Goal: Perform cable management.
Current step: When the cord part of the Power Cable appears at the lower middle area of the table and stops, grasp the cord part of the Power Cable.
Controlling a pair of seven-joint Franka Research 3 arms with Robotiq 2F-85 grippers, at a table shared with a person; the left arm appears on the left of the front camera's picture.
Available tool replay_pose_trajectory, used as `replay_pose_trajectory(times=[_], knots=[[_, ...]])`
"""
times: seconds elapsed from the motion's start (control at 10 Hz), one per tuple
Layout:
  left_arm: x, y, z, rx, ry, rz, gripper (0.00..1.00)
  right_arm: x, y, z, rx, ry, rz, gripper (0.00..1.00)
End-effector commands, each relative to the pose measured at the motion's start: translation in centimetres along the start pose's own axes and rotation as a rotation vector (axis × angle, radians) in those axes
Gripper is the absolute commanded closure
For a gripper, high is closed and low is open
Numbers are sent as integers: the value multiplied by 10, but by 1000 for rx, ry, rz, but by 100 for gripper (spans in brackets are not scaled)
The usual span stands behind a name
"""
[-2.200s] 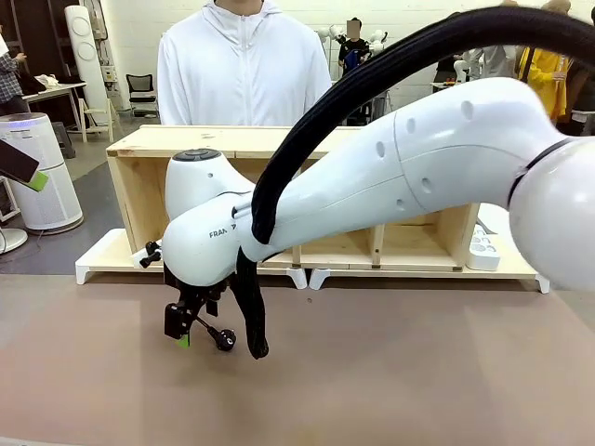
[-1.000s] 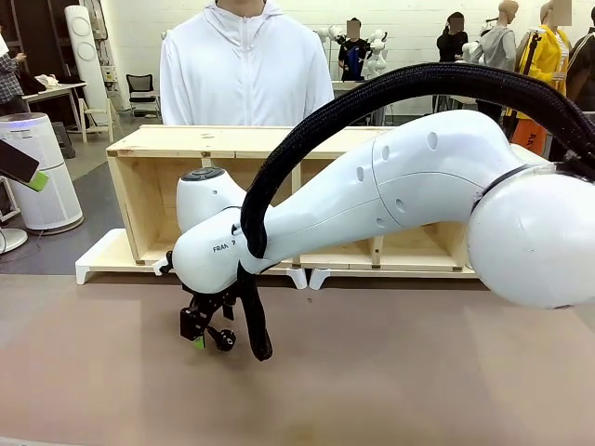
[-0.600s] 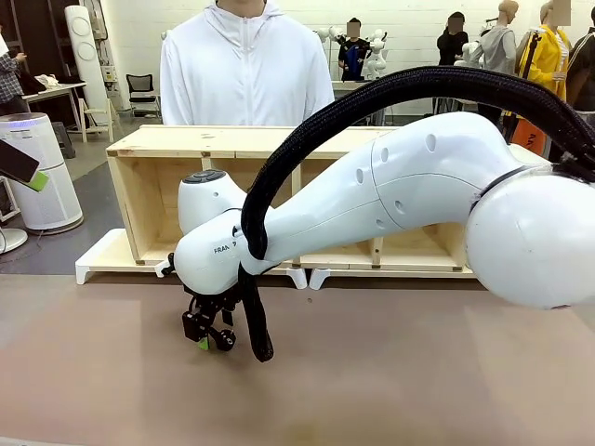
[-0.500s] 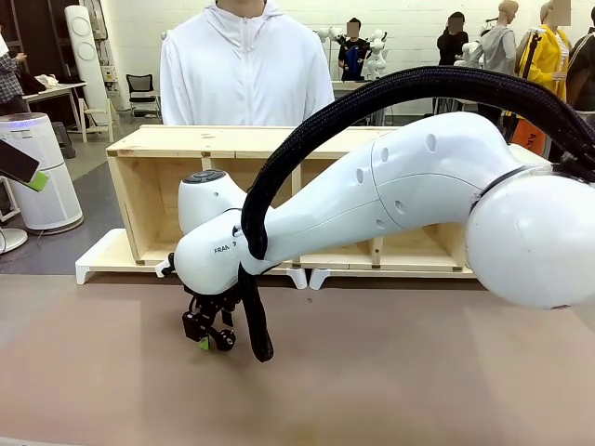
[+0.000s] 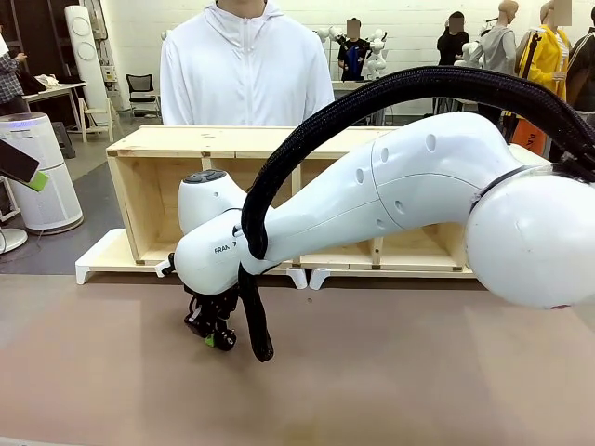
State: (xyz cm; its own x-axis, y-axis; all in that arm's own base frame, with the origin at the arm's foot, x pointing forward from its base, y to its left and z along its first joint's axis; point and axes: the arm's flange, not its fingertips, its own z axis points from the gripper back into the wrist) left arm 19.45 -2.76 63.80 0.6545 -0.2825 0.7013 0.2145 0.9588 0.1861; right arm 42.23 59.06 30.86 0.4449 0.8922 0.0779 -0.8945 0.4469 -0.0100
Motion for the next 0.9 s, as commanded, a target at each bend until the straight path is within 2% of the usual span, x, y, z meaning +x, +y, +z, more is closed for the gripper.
replay_pose_trajectory(times=[0.0,0.1,0.6,0.8], knots=[[2,1,-1,4,-10,0,0,0,0,1,19,8,-8,81],[2,1,-1,4,-10,0,0,0,0,1,18,9,-10,100],[2,1,-1,4,-10,0,0,4,1,-1,38,16,-18,100],[2,1,-1,4,-10,0,0,0,0,0,1,1,-2,100]])
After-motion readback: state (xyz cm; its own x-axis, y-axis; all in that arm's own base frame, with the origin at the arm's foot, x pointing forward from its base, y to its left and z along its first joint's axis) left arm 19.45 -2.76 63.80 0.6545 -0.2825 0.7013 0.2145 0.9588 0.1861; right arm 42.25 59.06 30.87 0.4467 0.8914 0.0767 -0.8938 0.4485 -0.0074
